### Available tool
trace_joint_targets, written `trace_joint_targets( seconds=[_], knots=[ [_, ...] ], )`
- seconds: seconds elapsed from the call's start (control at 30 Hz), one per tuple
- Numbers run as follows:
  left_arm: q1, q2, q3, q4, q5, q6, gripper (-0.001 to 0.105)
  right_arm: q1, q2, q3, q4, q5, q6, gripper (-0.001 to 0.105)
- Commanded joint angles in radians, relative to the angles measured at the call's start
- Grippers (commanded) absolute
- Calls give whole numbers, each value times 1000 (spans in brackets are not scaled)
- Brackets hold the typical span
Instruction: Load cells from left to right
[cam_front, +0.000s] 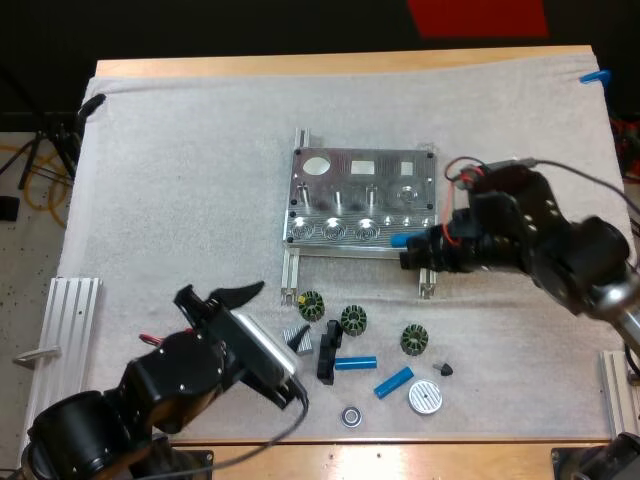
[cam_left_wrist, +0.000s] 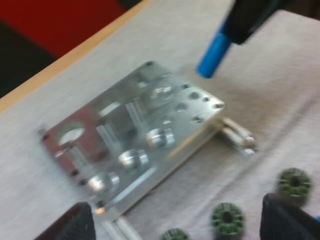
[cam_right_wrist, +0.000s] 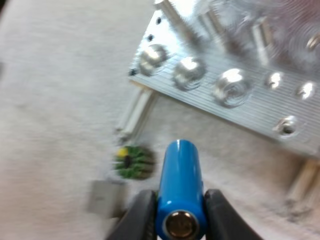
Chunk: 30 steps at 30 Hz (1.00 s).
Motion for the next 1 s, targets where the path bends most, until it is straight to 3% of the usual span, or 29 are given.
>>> trace_joint_targets(
  seconds=[0.0, 0.17, 0.37, 0.6, 0.97],
  knots=[
    [39, -2, -5, -4, -27, -17, 67, -3, 38, -41, 24, 32, -44, 0],
    [165, -2, -5, -4, 1, -17, 67, -3, 161, -142, 76, 128, -110, 0],
    [268, -2, -5, -7, 159, 0, 67, -3, 316, -274, 112, 166, -169, 0],
    [280, 3, -5, -27, 202, 81, 67, -3, 453, -350, 128, 177, -207, 0],
    [280, 3, -5, -41, 224, 81, 67, -3, 544, -355, 153, 226, -259, 0]
  ],
)
